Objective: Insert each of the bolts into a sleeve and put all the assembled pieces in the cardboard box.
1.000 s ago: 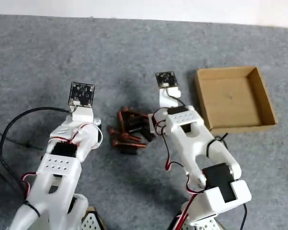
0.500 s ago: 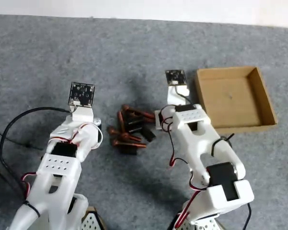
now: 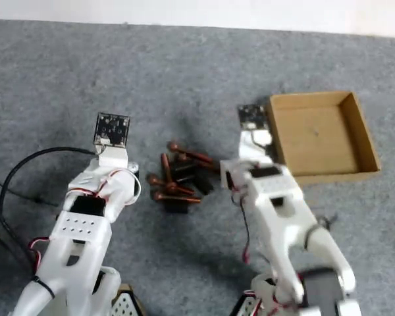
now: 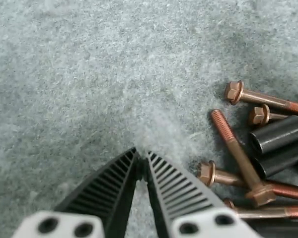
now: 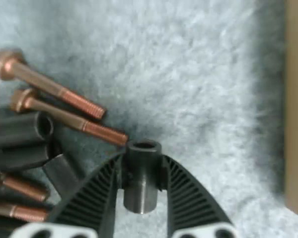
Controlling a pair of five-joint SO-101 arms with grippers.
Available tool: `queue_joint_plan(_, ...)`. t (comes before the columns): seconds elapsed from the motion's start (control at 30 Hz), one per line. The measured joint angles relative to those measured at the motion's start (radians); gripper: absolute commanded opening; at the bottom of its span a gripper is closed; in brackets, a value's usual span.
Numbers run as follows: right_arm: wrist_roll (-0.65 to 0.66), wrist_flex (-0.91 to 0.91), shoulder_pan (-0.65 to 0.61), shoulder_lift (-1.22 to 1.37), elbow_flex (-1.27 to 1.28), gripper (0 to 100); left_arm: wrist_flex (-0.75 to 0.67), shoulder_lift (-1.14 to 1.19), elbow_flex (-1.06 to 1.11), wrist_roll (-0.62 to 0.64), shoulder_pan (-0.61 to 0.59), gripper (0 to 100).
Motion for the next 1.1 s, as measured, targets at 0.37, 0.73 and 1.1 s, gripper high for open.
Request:
queue_joint_plan(0.37,0.048,-0.089,-0.002,-0.235,0.206,0.5,0.000,0.000,0.000,0.000,0.029,12)
queue_joint_plan(0.73,0.051,-0.089,-0.002,-0.247,0.206,0.5,0.000,0.000,0.000,0.000,0.121,12)
queue_joint_plan(1.1,0.054,-0.095,-0.002,-0.247,0.206,0.5,0.107,0.350,-0.215,0.031,0.172,12)
